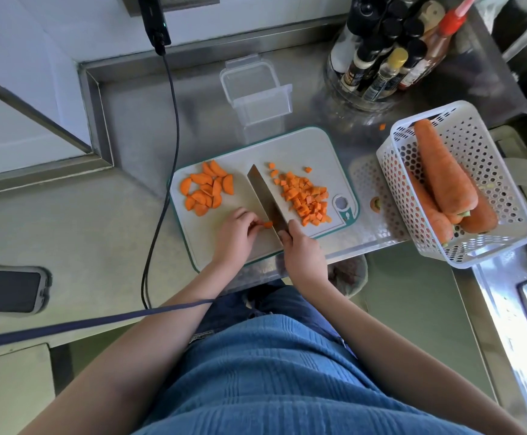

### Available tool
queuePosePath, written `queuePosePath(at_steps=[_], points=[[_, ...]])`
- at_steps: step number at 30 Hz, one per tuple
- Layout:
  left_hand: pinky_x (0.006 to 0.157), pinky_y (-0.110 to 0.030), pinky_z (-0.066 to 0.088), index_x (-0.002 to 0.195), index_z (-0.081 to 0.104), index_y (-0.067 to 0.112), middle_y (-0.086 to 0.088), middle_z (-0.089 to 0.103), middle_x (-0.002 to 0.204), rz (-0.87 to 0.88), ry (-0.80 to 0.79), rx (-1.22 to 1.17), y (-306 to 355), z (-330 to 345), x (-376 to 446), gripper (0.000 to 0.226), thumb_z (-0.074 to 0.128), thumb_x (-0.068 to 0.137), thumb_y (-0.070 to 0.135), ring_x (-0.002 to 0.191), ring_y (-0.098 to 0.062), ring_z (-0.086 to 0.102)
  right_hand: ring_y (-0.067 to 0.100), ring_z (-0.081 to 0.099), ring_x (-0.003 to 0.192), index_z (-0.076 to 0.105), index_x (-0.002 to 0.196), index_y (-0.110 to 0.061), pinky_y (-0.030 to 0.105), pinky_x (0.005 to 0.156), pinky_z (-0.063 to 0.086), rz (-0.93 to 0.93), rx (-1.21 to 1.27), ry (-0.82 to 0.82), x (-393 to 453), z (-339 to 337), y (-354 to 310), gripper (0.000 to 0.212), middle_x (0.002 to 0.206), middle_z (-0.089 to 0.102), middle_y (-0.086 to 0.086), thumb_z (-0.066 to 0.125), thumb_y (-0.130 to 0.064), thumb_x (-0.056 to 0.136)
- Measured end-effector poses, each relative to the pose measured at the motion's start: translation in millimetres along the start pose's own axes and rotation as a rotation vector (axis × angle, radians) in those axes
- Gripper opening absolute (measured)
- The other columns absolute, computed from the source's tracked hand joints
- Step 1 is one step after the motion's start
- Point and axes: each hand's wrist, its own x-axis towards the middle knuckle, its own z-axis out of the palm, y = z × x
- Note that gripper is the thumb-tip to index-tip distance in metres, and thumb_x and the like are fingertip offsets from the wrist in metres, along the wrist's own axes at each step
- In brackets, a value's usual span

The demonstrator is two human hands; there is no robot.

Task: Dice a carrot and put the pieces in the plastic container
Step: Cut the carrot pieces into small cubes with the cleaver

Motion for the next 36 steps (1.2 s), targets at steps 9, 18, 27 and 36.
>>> queuePosePath(at_steps=[9,18,27,36], points=[[0.070,-0.028,0.046,0.083,0.067,0.000,-0.007,0.058,0.086,0.000,-0.005,-0.026,0,2,-1,0.003,0.065,0.084,0.003,0.079,-0.023,0.058,0.035,0.053,0.063,0.037,0.093,-0.017,0.038,0.054,0.043,0.012,-0.004,0.046,-3,-4,1,0.022,0.070,0.056,0.011,0.032,-0.036,0.103],[0.070,-0.016,0.040,0.090,0.070,0.000,-0.007,0.059,0.088,-0.081,0.043,-0.072,-4,-3,-13,0.008,0.065,0.084,0.003,0.076,-0.016,0.056,0.035,0.053,0.062,0.035,0.090,-0.018,0.039,0.052,0.044,-0.043,0.010,0.020,-9,-1,-2,0.022,0.070,0.057,0.012,0.033,-0.035,0.103],[0.064,-0.017,0.039,0.082,0.069,0.002,-0.005,0.059,0.081,-0.037,0.056,-0.049,1,-4,-6,0.002,0.069,0.080,0.003,0.069,-0.013,0.053,0.035,0.053,0.062,0.030,0.086,-0.021,0.036,0.052,0.041,-0.043,-0.024,0.004,-4,5,-2,0.023,0.066,0.052,0.009,0.033,-0.036,0.103],[0.061,-0.026,0.045,0.080,0.069,0.003,-0.007,0.061,0.081,0.015,0.035,-0.042,-3,-1,-3,0.003,0.070,0.078,0.002,0.071,-0.018,0.057,0.033,0.051,0.065,0.029,0.091,-0.017,0.039,0.057,0.043,-0.040,-0.144,-0.044,-4,7,-5,0.020,0.068,0.049,0.009,0.031,-0.033,0.104]])
